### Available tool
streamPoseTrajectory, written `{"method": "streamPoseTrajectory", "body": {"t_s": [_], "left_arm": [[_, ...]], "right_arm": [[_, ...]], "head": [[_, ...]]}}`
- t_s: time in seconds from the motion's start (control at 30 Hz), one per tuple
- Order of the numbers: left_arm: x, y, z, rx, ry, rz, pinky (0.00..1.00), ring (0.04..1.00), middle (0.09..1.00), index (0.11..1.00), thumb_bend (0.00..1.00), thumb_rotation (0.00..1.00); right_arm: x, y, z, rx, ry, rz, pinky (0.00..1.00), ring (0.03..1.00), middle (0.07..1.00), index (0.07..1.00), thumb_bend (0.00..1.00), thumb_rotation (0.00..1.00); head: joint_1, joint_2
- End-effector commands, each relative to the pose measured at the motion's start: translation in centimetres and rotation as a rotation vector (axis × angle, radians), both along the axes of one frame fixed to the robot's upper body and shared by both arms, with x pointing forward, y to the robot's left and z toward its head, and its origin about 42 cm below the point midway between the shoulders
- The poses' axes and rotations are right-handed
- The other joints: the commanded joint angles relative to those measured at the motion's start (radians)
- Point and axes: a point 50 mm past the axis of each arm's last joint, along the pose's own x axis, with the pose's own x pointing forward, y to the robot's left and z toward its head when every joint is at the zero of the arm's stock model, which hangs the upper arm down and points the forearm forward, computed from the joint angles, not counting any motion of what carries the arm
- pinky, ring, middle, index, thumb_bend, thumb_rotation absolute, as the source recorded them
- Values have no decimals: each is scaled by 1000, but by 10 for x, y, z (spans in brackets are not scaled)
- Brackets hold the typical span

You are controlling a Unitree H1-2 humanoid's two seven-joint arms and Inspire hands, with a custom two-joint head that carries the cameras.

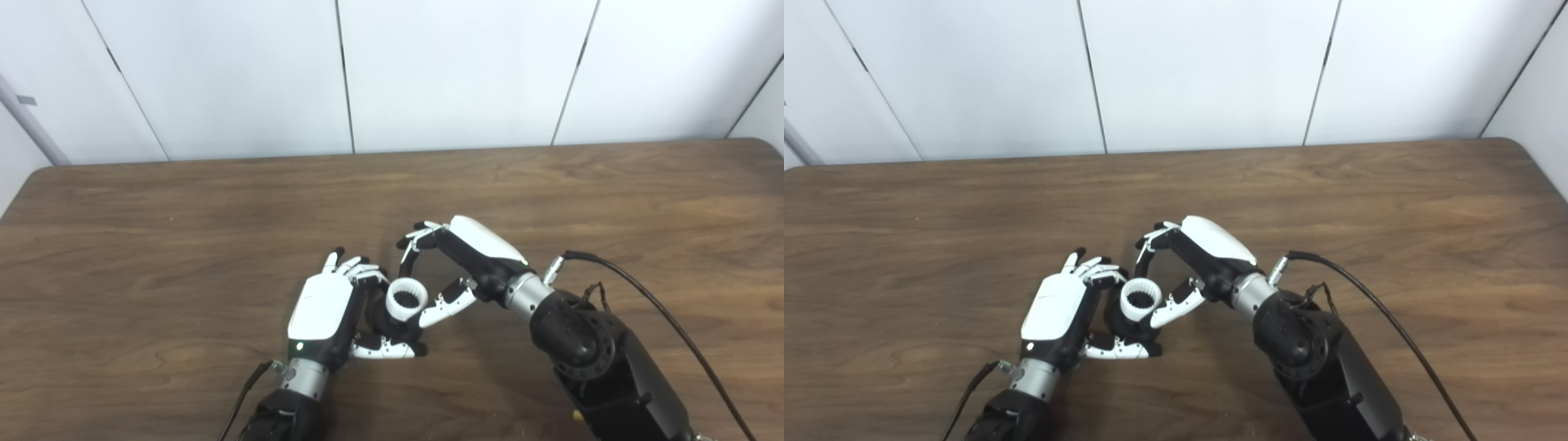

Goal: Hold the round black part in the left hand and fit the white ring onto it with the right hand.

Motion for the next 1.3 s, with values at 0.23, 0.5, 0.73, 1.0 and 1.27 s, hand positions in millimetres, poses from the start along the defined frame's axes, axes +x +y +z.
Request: {"method": "streamPoseTrajectory", "body": {"t_s": [0.23, 0.5, 0.73, 1.0, 1.27], "left_arm": [[-7, -7, -16, 15, 43, -8, 1000, 864, 751, 483, 525, 56], [-7, -9, -15, 11, 41, -6, 1000, 868, 753, 483, 525, 56], [-7, -10, -14, 6, 34, -7, 1000, 865, 751, 483, 524, 55], [-7, -10, -13, 9, 32, -8, 1000, 866, 753, 483, 525, 56], [-6, -10, -12, 11, 30, -7, 1000, 862, 750, 483, 525, 56]], "right_arm": [[5, 2, 13, 13, -87, 24, 1000, 947, 810, 483, 523, 130], [5, 0, 12, 5, -85, 25, 1000, 946, 809, 484, 523, 131], [5, 0, 11, -9, -82, 25, 1000, 948, 808, 484, 523, 130], [5, 0, 7, -9, -81, 19, 1000, 945, 806, 484, 523, 131], [7, -2, 5, -17, -79, 19, 997, 947, 806, 484, 523, 131]], "head": [[8, 4], [6, 8], [4, 9], [2, 9], [-9, 11]]}}
